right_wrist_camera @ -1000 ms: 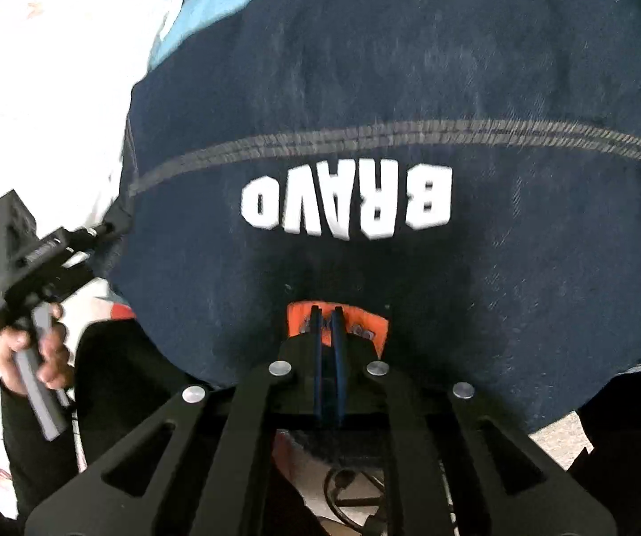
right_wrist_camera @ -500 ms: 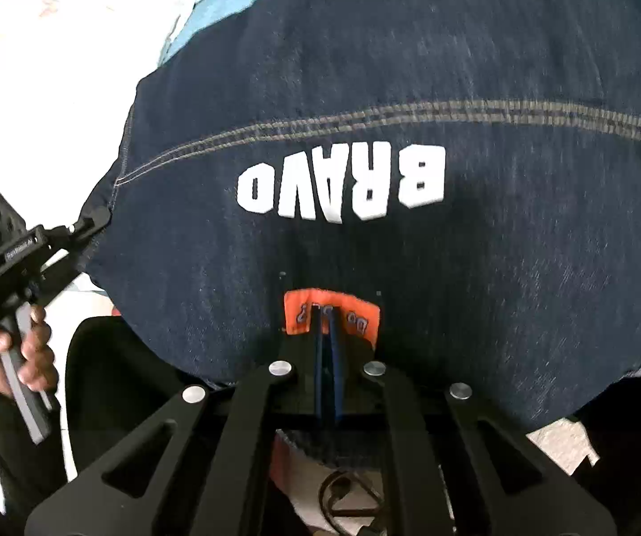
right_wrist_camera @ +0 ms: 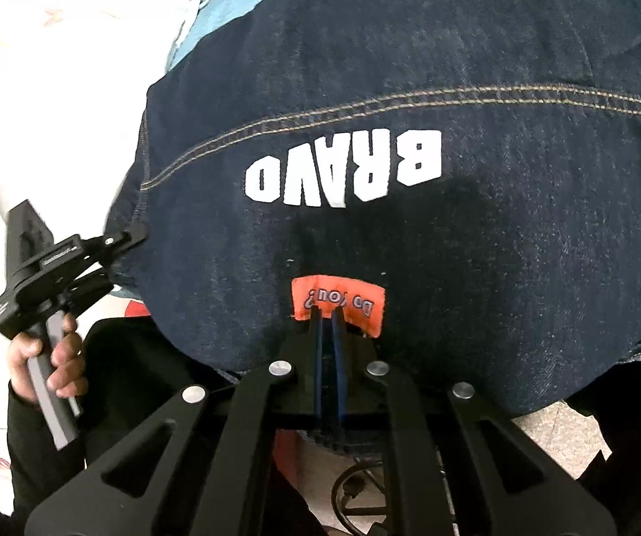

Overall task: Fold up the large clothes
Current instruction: 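Grasp the folded jacket edge with the left tool while the right tool grasps the hem, then lift the jacket with both tools and fold it over onto itself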

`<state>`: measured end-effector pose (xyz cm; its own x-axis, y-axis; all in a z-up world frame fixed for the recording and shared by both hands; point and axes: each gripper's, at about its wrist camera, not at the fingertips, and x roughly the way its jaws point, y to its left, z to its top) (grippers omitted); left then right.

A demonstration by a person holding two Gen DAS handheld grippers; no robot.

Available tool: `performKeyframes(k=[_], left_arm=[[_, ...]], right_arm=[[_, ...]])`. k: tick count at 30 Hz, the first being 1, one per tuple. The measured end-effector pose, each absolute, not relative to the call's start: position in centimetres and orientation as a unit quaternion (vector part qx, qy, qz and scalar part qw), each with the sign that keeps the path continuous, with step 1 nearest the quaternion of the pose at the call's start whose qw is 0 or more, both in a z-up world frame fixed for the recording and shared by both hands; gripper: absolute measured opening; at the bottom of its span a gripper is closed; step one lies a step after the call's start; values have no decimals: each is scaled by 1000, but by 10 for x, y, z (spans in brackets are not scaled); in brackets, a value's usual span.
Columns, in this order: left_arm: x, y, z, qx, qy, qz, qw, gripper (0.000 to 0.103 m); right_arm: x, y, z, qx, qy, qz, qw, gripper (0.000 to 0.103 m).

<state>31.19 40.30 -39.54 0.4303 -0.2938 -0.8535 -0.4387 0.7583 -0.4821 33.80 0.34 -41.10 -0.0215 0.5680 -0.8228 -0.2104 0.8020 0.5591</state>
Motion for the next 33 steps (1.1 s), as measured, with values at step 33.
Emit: performKeyframes(k=[33], left_arm=[[422, 52, -311, -152, 522, -228, 808, 14]], right_arm=[[325, -191, -357, 195, 513, 127, 826, 6]])
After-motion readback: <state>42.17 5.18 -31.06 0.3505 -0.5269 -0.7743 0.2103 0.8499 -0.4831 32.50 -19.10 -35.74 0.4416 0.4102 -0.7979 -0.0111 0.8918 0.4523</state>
